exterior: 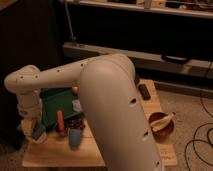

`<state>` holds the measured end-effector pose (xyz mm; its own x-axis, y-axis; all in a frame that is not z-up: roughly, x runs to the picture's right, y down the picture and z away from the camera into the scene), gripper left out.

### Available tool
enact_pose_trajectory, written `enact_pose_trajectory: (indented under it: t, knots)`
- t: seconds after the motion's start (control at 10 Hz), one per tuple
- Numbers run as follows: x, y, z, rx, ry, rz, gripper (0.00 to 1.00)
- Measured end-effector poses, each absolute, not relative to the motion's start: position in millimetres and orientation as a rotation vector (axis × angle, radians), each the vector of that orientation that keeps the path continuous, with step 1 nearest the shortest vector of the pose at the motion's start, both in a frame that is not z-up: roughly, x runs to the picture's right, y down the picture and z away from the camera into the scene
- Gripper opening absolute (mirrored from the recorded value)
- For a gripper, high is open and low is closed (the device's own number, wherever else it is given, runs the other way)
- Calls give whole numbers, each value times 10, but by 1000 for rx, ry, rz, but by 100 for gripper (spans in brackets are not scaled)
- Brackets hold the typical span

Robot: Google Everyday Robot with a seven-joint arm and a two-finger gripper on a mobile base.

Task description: Place sponge in paper cup

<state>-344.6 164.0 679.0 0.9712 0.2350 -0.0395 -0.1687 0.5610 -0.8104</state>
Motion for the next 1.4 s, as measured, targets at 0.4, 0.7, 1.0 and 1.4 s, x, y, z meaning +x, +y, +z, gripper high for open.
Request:
enact_pose_trajectory:
  t: [0.4, 0.7, 1.0, 1.4]
  knots:
    - [-3469, 1656, 6835, -943, -47, 229, 46]
    - [-3456, 1695, 6867, -946, -38, 227, 79]
    - [-3483, 1727, 6888, -948, -43, 220, 80]
    - [-3488, 1756, 6886, -954, -40, 227, 80]
